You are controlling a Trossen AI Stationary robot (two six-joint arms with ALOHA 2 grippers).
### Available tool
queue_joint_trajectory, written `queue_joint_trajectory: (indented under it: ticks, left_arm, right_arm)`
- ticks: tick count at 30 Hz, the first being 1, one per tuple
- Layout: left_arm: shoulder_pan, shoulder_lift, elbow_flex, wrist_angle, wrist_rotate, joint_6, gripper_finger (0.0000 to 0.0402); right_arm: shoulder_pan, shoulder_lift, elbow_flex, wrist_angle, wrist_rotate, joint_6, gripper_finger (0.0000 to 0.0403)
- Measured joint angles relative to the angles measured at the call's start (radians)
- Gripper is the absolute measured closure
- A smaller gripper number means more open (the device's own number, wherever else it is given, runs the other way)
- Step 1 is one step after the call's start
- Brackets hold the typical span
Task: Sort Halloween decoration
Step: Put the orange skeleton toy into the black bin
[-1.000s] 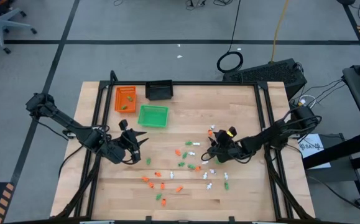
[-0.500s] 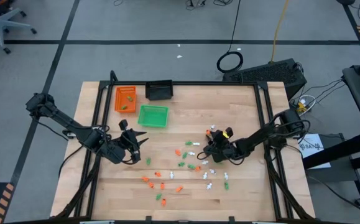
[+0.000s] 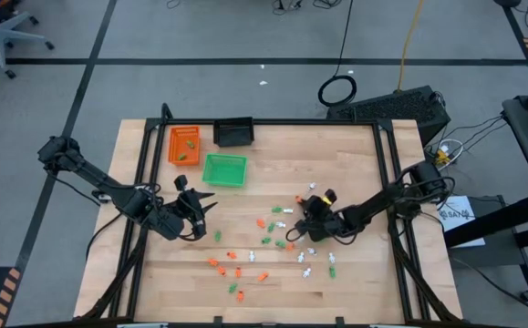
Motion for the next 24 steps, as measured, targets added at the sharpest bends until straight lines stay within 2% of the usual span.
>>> queue_joint_trajectory:
  ticks: [10,24]
  left_arm:
    - [-0.006,0.000,0.000,-0.001,0.022,-0.003,0.0281]
    - [-0.010,0.000,0.000,-0.002,0.053,-0.052,0.0281]
  right_arm:
    - [0.032,-0.022,0.105,0.002,-0.011,-0.273,0.0401]
    - [0.094,-0.027,0.378,-0.031,-0.001,-0.936,0.0402]
